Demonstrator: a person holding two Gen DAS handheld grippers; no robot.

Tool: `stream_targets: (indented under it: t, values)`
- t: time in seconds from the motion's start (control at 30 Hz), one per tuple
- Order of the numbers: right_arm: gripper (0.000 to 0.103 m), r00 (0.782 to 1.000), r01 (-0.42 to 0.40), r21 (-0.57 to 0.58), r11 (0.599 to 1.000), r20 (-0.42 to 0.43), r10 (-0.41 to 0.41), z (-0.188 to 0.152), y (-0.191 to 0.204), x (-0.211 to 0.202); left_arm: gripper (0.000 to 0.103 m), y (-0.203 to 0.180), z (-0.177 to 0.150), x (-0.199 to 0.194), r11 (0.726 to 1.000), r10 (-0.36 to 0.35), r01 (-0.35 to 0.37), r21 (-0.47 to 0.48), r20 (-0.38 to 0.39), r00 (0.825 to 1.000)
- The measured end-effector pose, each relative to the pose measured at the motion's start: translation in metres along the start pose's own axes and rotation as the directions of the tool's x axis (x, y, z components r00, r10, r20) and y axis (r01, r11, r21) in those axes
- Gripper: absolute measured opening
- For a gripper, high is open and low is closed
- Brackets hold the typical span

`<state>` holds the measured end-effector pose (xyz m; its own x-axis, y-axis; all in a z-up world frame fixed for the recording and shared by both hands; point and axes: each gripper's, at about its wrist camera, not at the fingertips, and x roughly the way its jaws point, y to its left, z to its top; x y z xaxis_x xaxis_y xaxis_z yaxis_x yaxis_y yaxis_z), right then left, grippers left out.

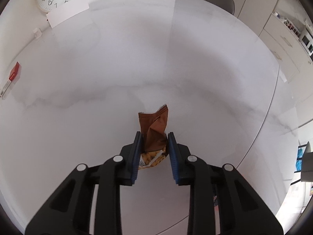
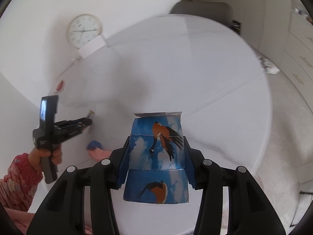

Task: Collect trash
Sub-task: 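Carry the bag and box over the wastebasket and open both tools to drop them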

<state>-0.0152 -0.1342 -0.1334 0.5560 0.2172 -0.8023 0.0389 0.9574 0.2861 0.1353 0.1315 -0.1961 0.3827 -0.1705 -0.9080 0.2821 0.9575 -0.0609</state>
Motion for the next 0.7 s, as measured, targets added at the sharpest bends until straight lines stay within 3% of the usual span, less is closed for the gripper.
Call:
stream_targets:
  t: [0.17, 0.33, 0.47, 0.57, 0.6, 0.67, 0.7]
  values:
    - [0.048, 0.994, 0.111, 0.094, 0.989, -0.017, -0.11, -0.034, -0.058, -0.022, 0.027, 0.002, -0.002, -0.009, 0.999, -0.025, 0.025, -0.03, 0.018, 1.0]
    - [0.048, 0.965, 0.25, 0.266, 0.931, -0.147, -0.217, -0.094, -0.139, -0.006, 0.027, -0.001, 0.002, -0.027, 1.0, -0.021, 0.022, -0.01, 0.051, 0.999]
    - [0.048, 0.939, 0.319, 0.386, 0.865, -0.254, -0.233, -0.144, -0.193, 0.024, 0.027, -0.023, 0.002, -0.062, 0.998, -0.026, 0.02, 0.062, 0.1, 0.995]
    - [0.049, 0.922, 0.344, 0.437, 0.831, -0.326, -0.21, -0.174, -0.223, 0.05, 0.027, -0.06, -0.003, -0.093, 0.99, -0.078, 0.062, 0.129, 0.123, 0.989]
    - [0.052, 0.915, 0.348, 0.449, 0.823, -0.353, -0.194, -0.184, -0.232, 0.059, 0.027, -0.076, -0.005, -0.101, 0.984, -0.106, 0.086, 0.155, 0.123, 0.987]
    - [0.083, 0.913, 0.34, 0.48, 0.809, -0.376, -0.16, -0.196, -0.242, 0.067, 0.027, -0.109, -0.011, -0.114, 0.97, -0.161, 0.136, 0.2, 0.115, 0.98]
    - [0.088, 0.912, 0.337, 0.495, 0.801, -0.382, -0.148, -0.201, -0.247, 0.066, 0.027, -0.129, -0.016, -0.119, 0.959, -0.195, 0.168, 0.226, 0.103, 0.975]
